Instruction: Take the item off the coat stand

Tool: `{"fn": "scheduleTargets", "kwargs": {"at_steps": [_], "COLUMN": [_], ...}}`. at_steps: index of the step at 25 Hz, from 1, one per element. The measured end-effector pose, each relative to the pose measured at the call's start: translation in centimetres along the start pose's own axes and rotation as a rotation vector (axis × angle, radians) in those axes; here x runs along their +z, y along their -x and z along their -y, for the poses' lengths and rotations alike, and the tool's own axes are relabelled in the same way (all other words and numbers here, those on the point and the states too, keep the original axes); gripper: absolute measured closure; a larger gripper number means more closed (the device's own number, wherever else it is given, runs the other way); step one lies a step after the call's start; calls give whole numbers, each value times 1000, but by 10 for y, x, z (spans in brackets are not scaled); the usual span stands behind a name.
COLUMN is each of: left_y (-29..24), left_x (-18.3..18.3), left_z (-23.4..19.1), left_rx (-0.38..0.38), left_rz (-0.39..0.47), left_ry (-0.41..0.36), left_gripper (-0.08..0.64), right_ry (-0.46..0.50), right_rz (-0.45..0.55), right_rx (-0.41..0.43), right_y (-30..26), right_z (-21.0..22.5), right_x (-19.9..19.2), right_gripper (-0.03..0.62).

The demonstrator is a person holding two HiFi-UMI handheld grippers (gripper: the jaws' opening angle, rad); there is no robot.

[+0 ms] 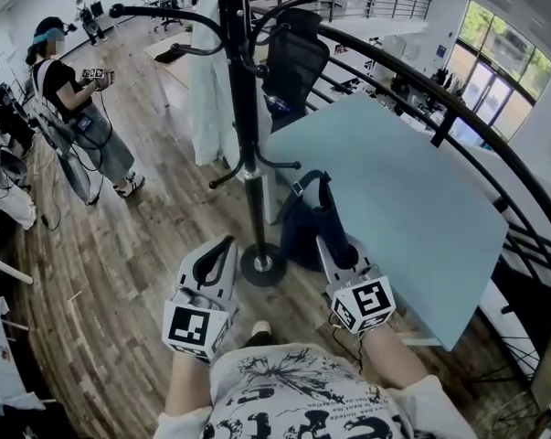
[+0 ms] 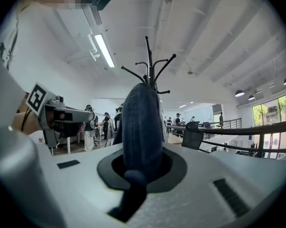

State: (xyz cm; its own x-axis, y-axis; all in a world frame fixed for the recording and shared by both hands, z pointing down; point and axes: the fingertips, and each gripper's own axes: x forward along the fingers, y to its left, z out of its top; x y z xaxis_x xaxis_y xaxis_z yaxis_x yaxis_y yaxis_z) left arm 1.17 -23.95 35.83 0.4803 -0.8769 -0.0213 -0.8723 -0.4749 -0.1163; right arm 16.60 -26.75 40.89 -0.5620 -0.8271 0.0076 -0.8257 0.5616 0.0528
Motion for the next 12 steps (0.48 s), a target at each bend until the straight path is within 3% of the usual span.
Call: {"fn": "scheduleTargets", "kwargs": {"at_steps": [7, 12], "left_y": [-5, -12], "left_x": [7, 9], "left_z": [-6, -11], "left_rx": [12, 6], "left_rz": [3, 12], "left_ry": [7, 10], "left_gripper": [555, 555], "right_ry": [64, 54], "right_rz": [21, 24], "right_rx": [-19, -33], "right_y": [-2, -7], "right_z": [3, 7], "right_x": [13, 18], "right_gripper": [580, 581]}}
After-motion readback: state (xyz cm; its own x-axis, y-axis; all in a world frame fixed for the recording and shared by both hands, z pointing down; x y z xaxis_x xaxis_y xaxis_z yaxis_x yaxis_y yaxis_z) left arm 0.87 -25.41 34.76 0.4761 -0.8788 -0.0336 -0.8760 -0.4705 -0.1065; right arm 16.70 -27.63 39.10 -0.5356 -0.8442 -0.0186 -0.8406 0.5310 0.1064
